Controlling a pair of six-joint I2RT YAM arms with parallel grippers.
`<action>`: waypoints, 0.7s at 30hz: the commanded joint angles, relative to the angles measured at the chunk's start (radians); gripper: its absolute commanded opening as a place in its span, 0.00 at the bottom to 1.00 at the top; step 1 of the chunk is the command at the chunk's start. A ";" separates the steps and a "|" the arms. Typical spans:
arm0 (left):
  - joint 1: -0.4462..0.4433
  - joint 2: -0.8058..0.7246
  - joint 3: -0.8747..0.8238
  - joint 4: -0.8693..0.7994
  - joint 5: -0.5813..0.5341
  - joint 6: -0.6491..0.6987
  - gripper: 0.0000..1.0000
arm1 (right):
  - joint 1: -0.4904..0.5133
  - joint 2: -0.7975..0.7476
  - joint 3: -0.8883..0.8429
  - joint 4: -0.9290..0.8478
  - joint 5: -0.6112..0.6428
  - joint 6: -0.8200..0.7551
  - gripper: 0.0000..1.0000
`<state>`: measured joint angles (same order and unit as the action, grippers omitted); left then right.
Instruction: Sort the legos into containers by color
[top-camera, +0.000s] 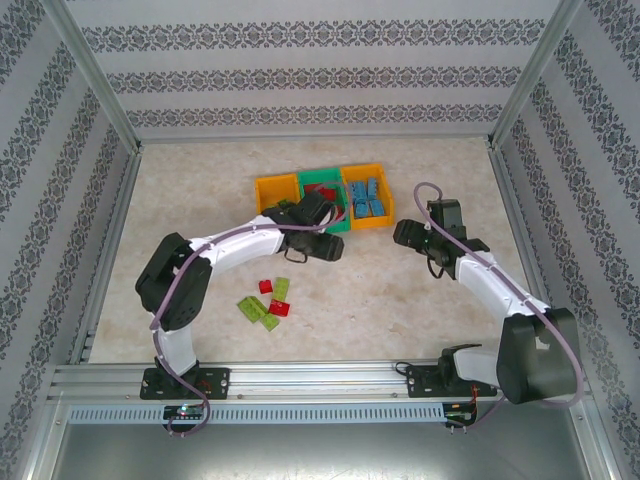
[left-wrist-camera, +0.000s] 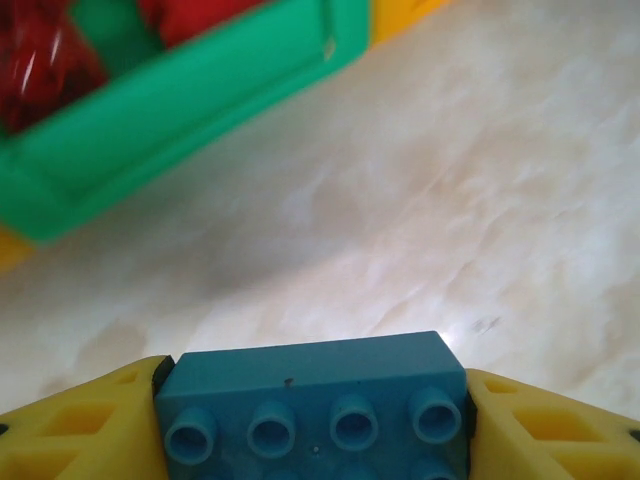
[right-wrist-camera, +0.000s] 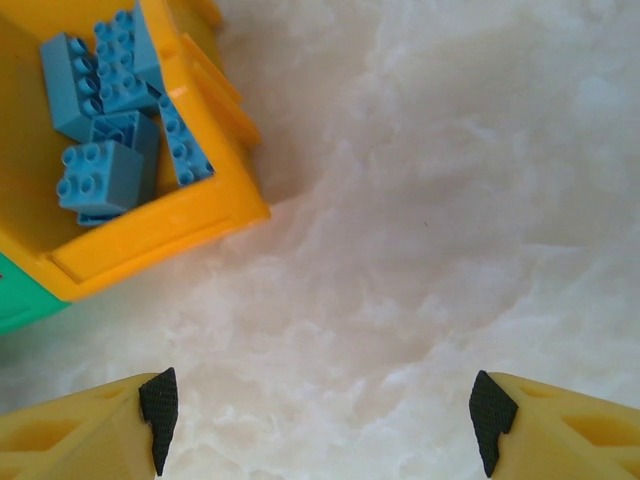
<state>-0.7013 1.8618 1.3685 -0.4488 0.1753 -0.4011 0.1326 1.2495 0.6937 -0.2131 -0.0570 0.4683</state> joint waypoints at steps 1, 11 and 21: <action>-0.012 0.059 0.130 0.065 0.047 0.044 0.59 | -0.012 -0.036 -0.052 0.029 0.015 0.017 0.80; 0.045 0.360 0.594 0.050 0.123 0.003 0.59 | 0.007 -0.107 -0.139 0.037 -0.034 0.037 0.79; 0.103 0.576 0.896 0.018 0.098 -0.049 0.62 | 0.106 -0.137 -0.171 0.043 -0.013 0.023 0.79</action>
<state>-0.6151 2.4088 2.1902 -0.4103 0.2787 -0.4210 0.2180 1.1263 0.5446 -0.1883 -0.0784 0.4923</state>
